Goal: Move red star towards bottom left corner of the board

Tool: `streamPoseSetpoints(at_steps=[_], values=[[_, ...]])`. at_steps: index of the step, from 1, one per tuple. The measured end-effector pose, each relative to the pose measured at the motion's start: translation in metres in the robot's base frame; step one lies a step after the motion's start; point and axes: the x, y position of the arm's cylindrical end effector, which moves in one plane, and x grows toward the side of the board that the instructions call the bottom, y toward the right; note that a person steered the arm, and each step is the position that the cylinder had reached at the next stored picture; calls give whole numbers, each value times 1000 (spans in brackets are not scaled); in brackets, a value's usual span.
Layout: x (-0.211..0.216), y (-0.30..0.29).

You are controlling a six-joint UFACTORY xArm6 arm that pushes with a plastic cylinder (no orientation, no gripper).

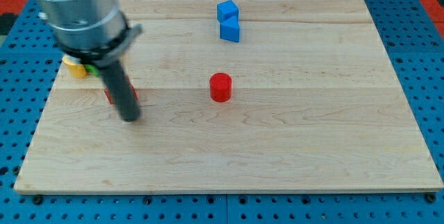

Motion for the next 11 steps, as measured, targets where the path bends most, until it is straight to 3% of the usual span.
streamPoseSetpoints(at_steps=[1,2,3,4,5,6,7,8,9,11], values=[[-29,64],[-68,31],[-58,-41],[-43,-50],[-78,-77],[-19,-77],[6,-47],[-24,-1],[34,20],[45,-45]])
